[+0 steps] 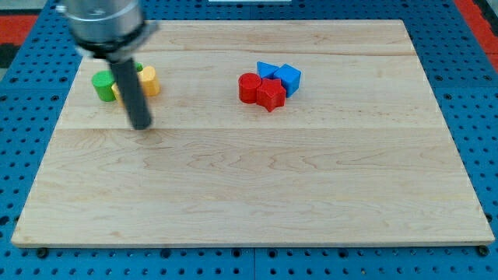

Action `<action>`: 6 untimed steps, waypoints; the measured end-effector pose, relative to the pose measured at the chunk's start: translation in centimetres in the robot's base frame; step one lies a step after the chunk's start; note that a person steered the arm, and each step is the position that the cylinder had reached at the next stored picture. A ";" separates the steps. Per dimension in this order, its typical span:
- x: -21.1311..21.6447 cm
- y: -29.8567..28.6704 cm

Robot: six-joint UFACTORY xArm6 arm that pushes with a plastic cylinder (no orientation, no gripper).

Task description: Slide green circle along with the yellow hexagon slightly right a bit

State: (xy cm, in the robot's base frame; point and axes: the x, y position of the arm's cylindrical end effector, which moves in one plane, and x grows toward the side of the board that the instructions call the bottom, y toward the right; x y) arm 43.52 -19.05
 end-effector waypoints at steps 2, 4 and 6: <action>-2.1 -11.3; -2.3 -11.5; -8.3 -11.5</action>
State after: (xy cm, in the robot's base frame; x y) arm 35.20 -30.50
